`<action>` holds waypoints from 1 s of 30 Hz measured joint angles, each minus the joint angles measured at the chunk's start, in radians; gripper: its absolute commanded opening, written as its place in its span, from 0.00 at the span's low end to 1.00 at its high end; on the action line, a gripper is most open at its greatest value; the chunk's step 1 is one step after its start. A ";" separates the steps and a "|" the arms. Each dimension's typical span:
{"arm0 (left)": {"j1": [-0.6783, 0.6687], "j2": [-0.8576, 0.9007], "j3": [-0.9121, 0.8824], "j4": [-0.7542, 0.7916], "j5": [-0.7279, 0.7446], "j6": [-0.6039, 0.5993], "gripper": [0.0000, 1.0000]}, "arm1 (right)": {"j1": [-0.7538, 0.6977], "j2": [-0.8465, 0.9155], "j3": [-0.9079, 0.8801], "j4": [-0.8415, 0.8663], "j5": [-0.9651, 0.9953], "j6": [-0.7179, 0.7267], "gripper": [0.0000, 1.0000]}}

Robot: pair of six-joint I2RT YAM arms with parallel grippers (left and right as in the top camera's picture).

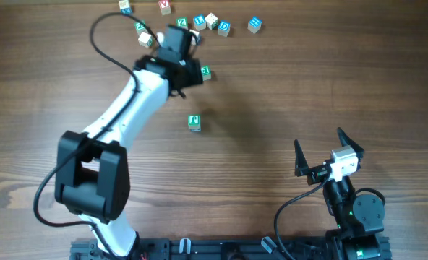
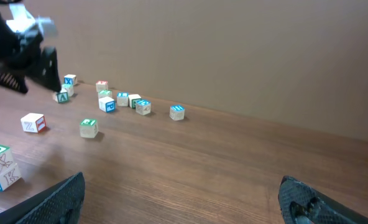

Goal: Form a tower
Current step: 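Move the left gripper to the white block with a fish drawing, then grasp the fish-drawing block with the left gripper and lift it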

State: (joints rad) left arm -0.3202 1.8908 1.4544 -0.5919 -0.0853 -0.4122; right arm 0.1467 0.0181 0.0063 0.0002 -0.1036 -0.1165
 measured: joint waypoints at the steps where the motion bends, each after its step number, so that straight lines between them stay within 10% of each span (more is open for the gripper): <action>1: 0.021 0.000 0.004 0.019 0.000 0.000 0.74 | 0.000 0.000 0.000 0.000 0.000 0.000 1.00; 10: 0.099 0.077 0.004 0.038 -0.015 0.008 0.77 | 0.000 0.000 0.000 0.000 0.000 0.000 1.00; 30: 0.099 0.211 0.003 0.077 -0.075 0.011 0.38 | 0.000 0.000 0.000 0.000 0.000 0.000 1.00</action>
State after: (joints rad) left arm -0.2214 2.1017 1.4578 -0.5148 -0.1604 -0.4007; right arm 0.1467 0.0181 0.0063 0.0002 -0.1036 -0.1165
